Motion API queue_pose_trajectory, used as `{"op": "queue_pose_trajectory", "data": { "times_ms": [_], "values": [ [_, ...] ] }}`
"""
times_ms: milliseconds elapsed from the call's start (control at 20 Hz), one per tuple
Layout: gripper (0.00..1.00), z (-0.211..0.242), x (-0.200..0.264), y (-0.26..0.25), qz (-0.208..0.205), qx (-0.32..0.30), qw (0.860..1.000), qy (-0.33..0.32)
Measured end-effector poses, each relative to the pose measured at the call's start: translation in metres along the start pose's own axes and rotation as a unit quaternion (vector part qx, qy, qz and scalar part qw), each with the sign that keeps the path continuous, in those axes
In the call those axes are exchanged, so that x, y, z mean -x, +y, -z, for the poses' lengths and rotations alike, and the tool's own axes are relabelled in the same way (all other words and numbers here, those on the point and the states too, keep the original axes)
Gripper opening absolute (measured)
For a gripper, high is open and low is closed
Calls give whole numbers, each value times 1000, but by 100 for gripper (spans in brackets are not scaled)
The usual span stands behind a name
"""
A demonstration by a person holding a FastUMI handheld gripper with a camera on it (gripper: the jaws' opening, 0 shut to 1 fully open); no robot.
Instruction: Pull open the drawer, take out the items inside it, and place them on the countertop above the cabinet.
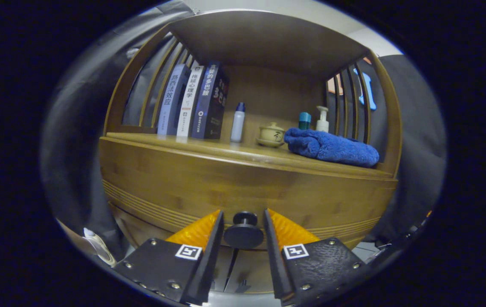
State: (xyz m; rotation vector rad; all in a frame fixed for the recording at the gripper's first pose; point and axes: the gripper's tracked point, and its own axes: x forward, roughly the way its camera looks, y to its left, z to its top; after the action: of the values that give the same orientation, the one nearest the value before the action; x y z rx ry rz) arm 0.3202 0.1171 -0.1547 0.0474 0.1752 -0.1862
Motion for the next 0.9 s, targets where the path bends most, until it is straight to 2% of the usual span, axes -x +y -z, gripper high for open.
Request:
{"op": "queue_pose_trajectory", "data": {
  "times_ms": [200, 350, 500, 550, 900],
  "values": [
    [43, 5, -5, -3, 13, -13, 1000, 1],
    [39, 12, -17, -6, 35, -47, 998, 19],
    [35, 9, -4, -2, 30, -45, 998, 25],
    [31, 10, -2, -4, 29, -39, 998, 29],
    [31, 14, 45, -5, 13, -25, 999, 30]
  ]
}}
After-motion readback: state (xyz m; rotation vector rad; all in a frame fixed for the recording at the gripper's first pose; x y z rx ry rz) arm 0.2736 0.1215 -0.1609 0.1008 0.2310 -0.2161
